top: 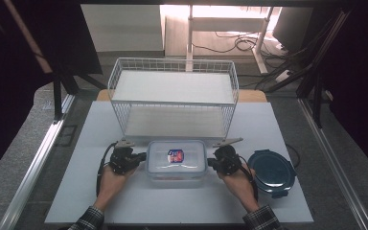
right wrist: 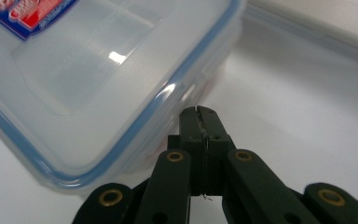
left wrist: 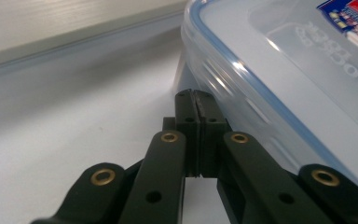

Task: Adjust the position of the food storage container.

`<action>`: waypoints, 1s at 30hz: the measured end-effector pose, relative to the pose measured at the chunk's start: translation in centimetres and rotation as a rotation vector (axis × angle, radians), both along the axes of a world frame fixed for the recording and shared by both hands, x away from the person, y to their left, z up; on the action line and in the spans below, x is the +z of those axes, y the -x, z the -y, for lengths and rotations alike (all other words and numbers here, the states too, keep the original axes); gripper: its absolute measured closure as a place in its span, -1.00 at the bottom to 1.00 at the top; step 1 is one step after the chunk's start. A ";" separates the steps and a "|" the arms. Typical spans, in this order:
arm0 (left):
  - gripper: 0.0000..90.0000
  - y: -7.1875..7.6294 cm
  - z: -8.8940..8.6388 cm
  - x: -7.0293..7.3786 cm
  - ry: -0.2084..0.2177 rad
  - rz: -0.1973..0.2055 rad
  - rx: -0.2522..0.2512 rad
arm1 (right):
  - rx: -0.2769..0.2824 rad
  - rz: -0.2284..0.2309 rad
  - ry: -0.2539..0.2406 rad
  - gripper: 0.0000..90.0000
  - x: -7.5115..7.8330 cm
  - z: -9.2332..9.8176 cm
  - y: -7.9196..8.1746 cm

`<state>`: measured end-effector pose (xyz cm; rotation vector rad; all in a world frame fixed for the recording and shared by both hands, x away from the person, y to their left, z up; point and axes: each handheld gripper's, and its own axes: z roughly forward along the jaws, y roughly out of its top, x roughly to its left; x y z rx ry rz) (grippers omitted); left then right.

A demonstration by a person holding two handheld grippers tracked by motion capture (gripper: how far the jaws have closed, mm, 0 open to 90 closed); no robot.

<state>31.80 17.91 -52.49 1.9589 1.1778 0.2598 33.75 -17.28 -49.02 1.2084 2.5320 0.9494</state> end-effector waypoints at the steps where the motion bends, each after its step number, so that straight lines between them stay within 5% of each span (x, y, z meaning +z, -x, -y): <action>1: 1.00 0.1 -0.1 0.0 0.004 -0.004 -0.001 | 0.005 0.009 0.014 1.00 -0.1 -0.2 0.4; 12: 1.00 2.4 -0.2 0.3 0.045 -0.053 -0.036 | 0.020 0.023 0.035 1.00 0.0 0.0 2.5; 30: 1.00 5.4 -0.1 0.4 0.067 -0.107 -0.096 | 0.018 0.046 0.045 1.00 -0.1 0.4 2.4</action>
